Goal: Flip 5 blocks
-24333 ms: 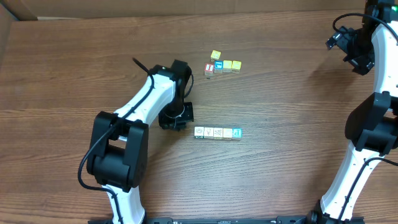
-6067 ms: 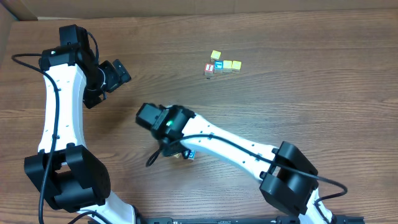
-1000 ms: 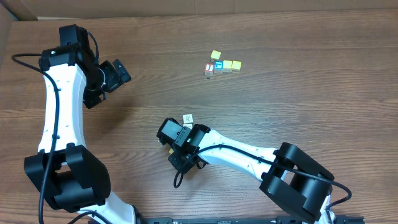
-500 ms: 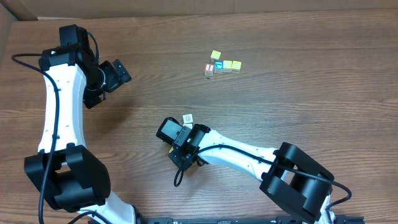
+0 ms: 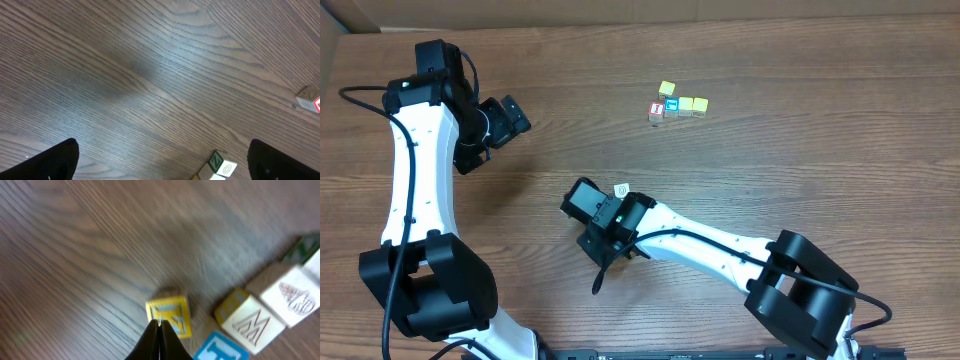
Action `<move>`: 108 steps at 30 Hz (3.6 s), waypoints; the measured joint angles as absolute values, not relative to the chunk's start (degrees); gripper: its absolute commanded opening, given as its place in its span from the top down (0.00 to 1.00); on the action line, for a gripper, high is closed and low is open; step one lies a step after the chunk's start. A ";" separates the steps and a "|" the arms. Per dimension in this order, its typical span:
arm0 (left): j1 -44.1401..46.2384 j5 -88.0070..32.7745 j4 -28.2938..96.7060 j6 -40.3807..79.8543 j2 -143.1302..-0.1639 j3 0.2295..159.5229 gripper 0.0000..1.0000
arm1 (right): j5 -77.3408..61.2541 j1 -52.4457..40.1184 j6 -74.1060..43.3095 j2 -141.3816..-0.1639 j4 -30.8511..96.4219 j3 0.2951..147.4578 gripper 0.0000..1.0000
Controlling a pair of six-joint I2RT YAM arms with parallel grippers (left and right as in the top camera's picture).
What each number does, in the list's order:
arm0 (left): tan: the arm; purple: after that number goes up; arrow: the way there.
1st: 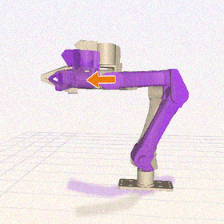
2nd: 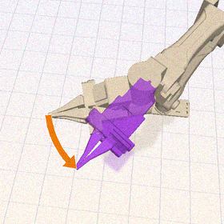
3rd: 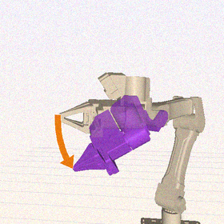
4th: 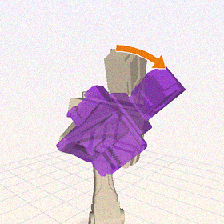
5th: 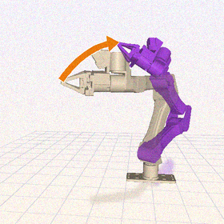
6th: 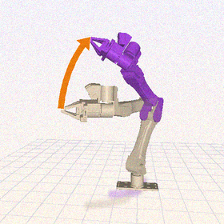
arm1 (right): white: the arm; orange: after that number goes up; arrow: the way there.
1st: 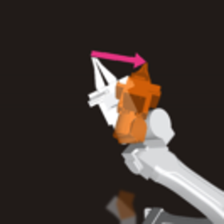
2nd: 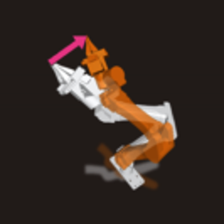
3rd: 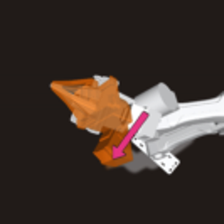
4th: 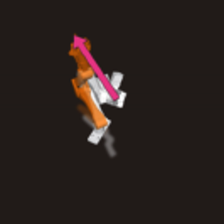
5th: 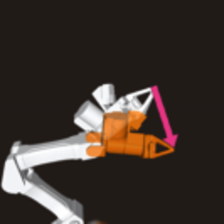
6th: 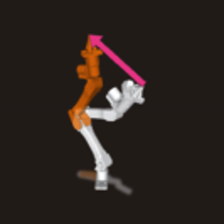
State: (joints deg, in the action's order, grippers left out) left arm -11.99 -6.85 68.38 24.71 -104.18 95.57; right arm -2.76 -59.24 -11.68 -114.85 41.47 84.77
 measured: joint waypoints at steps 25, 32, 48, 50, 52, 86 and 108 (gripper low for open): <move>-11.99 -6.85 68.38 24.71 -104.18 95.57 0.00 | -3.81 -58.57 -14.98 -118.65 37.56 85.12 0.76; -11.99 -6.83 68.38 24.71 -104.18 95.57 0.00 | -9.54 -58.72 -15.00 -118.65 39.31 85.12 0.76; -11.99 -6.85 68.38 24.71 -104.18 95.57 0.00 | -10.09 -58.92 -14.94 -118.04 42.92 87.35 0.74; -11.99 -6.83 68.38 24.71 -104.18 95.57 0.00 | -10.02 -58.94 -14.92 -117.78 42.94 87.39 0.74; -11.99 -6.85 68.38 24.71 -104.18 95.57 0.00 | -9.85 -58.98 -14.94 -117.67 42.96 87.39 0.74; -11.99 -6.83 68.38 24.71 -104.18 95.57 0.00 | -6.24 -60.42 -14.90 -117.47 46.76 84.88 0.73; -11.99 -6.83 68.38 24.71 -104.18 95.57 0.00 | -7.60 -66.08 0.01 -117.82 57.49 92.92 0.96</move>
State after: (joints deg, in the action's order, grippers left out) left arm -11.99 -6.83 68.38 24.71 -104.18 95.57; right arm -7.60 -66.08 0.01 -117.82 57.49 92.92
